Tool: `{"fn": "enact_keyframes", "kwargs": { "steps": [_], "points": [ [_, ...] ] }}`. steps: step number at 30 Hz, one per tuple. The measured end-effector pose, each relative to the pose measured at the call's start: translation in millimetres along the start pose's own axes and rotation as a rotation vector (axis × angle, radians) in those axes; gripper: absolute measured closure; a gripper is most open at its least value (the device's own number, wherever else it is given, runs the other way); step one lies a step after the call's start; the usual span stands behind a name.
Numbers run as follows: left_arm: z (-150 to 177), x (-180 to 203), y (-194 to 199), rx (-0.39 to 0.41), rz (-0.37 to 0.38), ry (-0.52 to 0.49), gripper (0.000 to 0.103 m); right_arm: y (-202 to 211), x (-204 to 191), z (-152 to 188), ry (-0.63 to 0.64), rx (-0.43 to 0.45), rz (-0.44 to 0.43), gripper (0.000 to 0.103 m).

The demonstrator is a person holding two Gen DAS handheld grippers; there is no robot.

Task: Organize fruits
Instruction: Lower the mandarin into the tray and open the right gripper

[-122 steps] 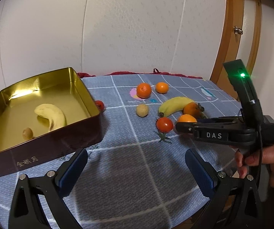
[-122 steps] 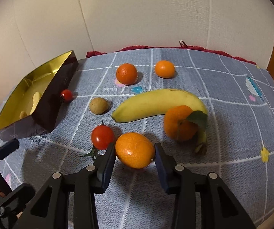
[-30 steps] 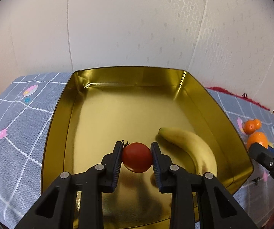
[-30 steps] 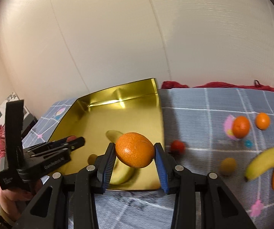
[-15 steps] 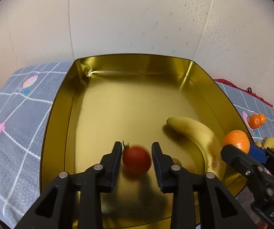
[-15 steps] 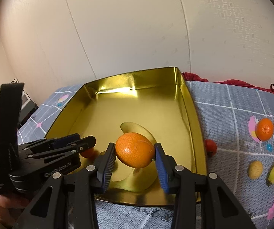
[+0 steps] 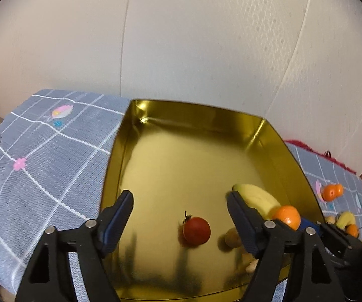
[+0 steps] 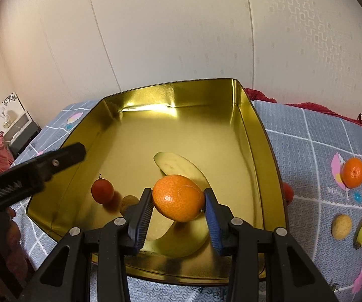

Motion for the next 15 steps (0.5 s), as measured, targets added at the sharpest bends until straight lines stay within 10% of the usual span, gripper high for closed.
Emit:
{"fn": "enact_keyframes", "kwargs": {
  "steps": [15],
  "points": [
    [-7, -12, 15, 0.078, 0.0, 0.055, 0.012, 2, -6, -2, 0.035, 0.024, 0.031, 0.055]
  ]
}}
Point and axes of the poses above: each gripper's, at about its wrist camera, not at the fingertips, and y roughly against the way its jaws point, x to its right, z to its underside, the point moved 2 cm from there along -y, roughly the way its jaws point, and after that the axes turned 1 degree about -y, right-handed, at the moved point
